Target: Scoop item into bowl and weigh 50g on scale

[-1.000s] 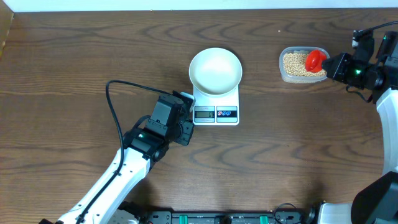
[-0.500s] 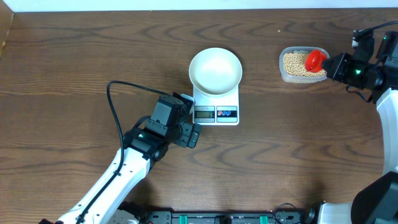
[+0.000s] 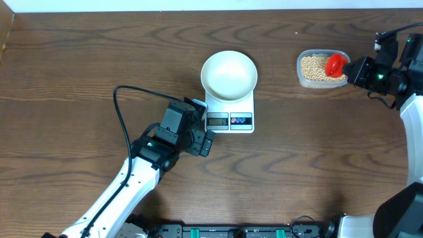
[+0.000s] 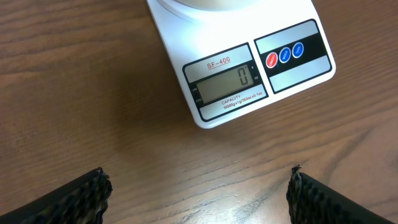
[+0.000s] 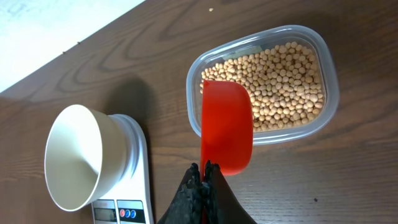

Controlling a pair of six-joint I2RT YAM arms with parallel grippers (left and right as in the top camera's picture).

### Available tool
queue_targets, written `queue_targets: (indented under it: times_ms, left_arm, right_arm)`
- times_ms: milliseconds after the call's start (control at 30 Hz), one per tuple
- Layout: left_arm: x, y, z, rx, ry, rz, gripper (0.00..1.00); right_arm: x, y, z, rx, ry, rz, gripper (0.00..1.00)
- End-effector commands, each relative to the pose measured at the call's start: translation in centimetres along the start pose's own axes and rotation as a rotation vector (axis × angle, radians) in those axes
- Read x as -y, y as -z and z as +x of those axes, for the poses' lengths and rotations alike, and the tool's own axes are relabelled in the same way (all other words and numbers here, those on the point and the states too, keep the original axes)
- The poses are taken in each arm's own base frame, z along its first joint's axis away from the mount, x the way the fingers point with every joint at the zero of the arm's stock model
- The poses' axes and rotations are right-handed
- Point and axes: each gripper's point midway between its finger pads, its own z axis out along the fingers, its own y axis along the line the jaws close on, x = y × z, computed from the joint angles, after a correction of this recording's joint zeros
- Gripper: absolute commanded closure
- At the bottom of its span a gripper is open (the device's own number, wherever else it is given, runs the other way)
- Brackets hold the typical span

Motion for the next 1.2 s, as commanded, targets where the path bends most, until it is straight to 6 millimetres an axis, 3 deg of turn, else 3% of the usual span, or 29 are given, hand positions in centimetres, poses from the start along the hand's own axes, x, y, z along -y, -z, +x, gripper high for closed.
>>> queue_targets:
  times_ms: [0,467,833,1167]
  left_arm:
    - [0.2,0.1,-0.3,0.008,-0.005,0.011,0.07]
    - [0.3,0.4,-0.8,0.029,-0.006,0.013,0.07]
    - [0.5,2.4,-2.2,0.114,-0.011,0.018,0.07]
    - [0.4,2.3,-1.6,0.089,-0.009,0.016,0.07]
  right_arm:
    - [-0.3,0.5,-0.7,0.021,0.029,-0.001,0.99]
    - [-0.2,0.5,-0.5,0.012,0.024,0.001,0.99]
    - [-0.2,0.5,-0.5,0.011,0.027,0.001,0.99]
    - [0.5,0.6,0.6,-0.028,0.016,0.041,0.99]
